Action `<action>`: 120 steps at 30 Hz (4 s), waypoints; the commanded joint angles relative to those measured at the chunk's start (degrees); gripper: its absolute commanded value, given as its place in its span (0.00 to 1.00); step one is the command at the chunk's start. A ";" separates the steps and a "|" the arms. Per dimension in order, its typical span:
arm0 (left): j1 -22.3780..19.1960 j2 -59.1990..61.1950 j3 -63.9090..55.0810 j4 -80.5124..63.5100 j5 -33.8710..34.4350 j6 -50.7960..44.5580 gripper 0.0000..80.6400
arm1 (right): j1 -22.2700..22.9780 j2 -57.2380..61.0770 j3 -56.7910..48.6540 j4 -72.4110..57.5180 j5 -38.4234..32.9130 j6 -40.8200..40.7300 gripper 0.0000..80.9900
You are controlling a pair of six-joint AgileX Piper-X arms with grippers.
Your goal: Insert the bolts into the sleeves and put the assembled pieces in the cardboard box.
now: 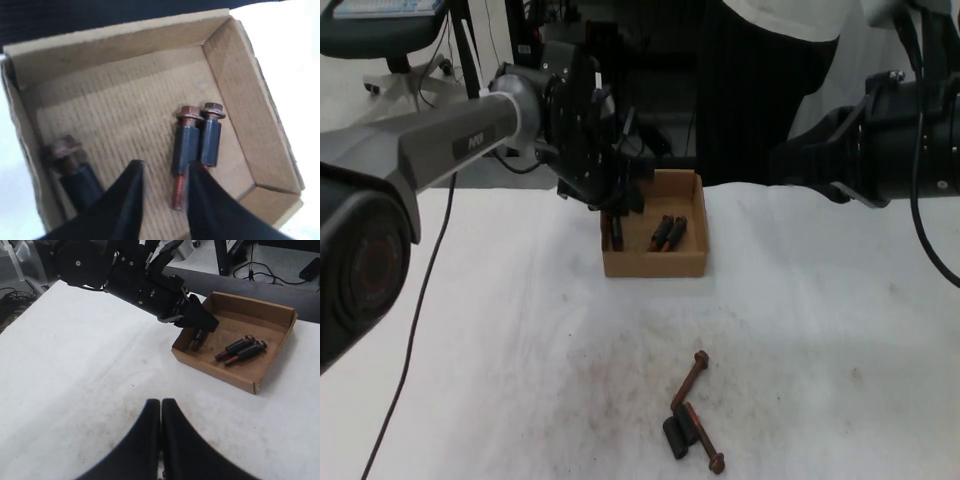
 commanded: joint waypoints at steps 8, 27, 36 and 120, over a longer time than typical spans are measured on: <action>-0.29 -10.97 -1.52 18.98 -0.94 12.93 0.00 | -0.20 -0.41 -0.02 6.59 -0.28 -2.61 0.01; -11.41 -54.23 49.06 4.66 -3.26 12.41 0.00 | 1.98 4.81 5.88 8.08 -0.49 -1.98 0.01; -18.33 -38.47 43.53 1.10 -7.10 9.34 0.00 | -3.39 0.19 5.88 14.43 -3.68 -2.21 0.01; -19.90 -23.83 20.68 6.47 -28.19 8.75 0.00 | -8.18 -9.48 5.88 17.41 -4.96 -4.20 0.01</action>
